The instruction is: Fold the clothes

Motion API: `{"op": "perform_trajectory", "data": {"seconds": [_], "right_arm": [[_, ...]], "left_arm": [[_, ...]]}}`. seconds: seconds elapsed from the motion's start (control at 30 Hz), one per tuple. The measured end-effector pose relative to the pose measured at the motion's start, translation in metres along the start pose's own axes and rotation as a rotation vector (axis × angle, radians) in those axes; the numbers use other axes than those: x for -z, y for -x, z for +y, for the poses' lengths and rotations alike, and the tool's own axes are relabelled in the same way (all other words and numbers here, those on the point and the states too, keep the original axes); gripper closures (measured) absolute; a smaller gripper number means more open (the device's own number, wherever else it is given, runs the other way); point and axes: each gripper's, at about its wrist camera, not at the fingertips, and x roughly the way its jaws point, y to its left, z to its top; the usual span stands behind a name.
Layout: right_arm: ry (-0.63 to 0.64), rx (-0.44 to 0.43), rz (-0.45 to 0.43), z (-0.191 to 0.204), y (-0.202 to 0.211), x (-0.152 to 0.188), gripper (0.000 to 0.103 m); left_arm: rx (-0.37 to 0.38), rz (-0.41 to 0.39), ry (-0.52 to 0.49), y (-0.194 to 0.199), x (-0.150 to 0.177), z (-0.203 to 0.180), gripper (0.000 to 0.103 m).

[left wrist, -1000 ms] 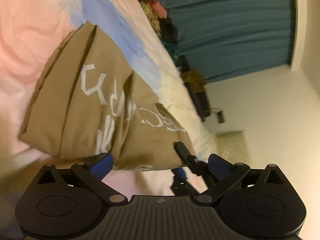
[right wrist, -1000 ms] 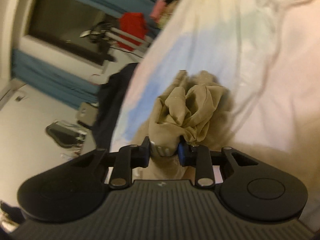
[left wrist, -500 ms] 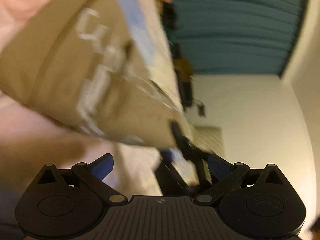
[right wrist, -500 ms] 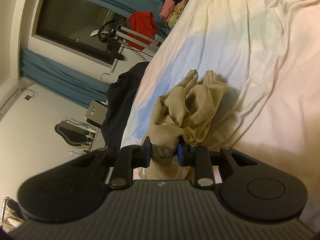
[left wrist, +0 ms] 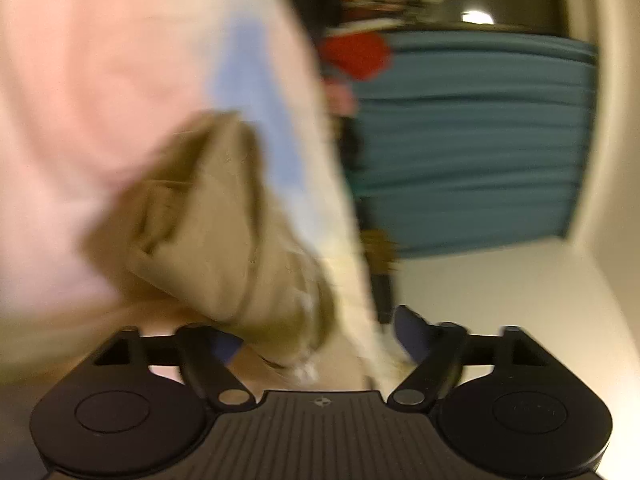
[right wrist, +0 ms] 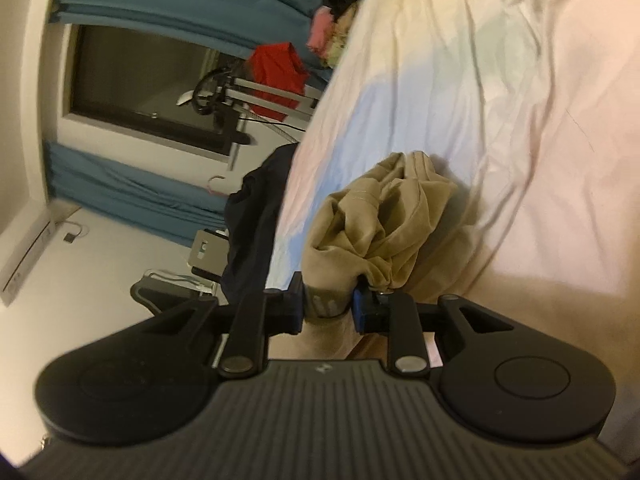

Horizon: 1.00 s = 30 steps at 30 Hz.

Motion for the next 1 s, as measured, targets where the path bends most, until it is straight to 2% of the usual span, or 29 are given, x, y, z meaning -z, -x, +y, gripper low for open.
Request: {"op": "perform_trajectory", "data": {"seconds": [0.07, 0.1, 0.17, 0.27, 0.33, 0.37, 0.4, 0.43, 0.47, 0.5, 0.63, 0.7, 0.77, 0.8, 0.9, 1.0], "right_arm": [[-0.021, 0.017, 0.015, -0.004, -0.002, 0.001, 0.077], [-0.027, 0.024, 0.021, -0.005, -0.003, 0.002, 0.077], [-0.032, 0.027, 0.025, -0.006, -0.002, 0.003, 0.077], [-0.044, 0.03, 0.032, -0.007, -0.002, 0.002, 0.075], [-0.079, 0.025, 0.051, -0.013, -0.004, 0.001, 0.072], [-0.105, 0.023, 0.069, -0.017, -0.006, 0.001, 0.064], [-0.132, 0.021, 0.09, -0.02, -0.009, 0.001, 0.048], [-0.156, 0.018, 0.107, -0.022, -0.012, 0.003, 0.039], [-0.176, 0.016, 0.121, -0.024, -0.015, 0.004, 0.022], [-0.18, 0.021, 0.13, -0.025, -0.017, 0.006, 0.02], [-0.156, 0.067, 0.12, -0.027, -0.02, 0.008, 0.021], [-0.127, 0.093, 0.105, -0.026, -0.02, 0.008, 0.045], [-0.088, 0.131, 0.089, -0.024, -0.018, 0.009, 0.062], [-0.081, 0.134, 0.082, -0.024, -0.016, 0.009, 0.066], [-0.008, 0.132, 0.051, -0.017, -0.011, 0.01, 0.072], [0.061, 0.112, 0.007, -0.003, -0.002, 0.012, 0.073]], "left_arm": [[-0.073, -0.002, 0.092, -0.003, 0.0, 0.018, 0.043], [-0.082, -0.022, 0.115, 0.0, -0.001, 0.021, 0.046], [-0.075, -0.062, 0.109, 0.003, 0.0, 0.02, 0.048], [-0.084, -0.083, 0.06, 0.001, 0.006, 0.014, 0.062], [-0.088, -0.09, 0.062, 0.0, 0.009, 0.015, 0.073], [-0.082, -0.093, 0.07, -0.001, 0.01, 0.017, 0.074], [-0.078, -0.095, 0.072, -0.003, 0.012, 0.017, 0.077], [-0.075, -0.098, 0.072, 0.01, -0.004, 0.017, 0.078], [-0.077, -0.1, 0.069, 0.017, -0.012, 0.019, 0.078], [-0.078, -0.102, 0.066, 0.023, -0.019, 0.021, 0.079], [-0.08, -0.102, 0.07, 0.025, -0.027, 0.019, 0.079], [-0.082, -0.103, 0.07, 0.027, -0.027, 0.016, 0.079], [-0.084, -0.103, 0.066, 0.029, -0.027, 0.014, 0.079], [-0.085, -0.102, 0.064, 0.03, -0.027, 0.014, 0.08], [-0.09, -0.1, 0.034, 0.033, -0.026, 0.006, 0.081], [-0.066, -0.093, 0.019, 0.04, -0.027, -0.008, 0.081]]}}
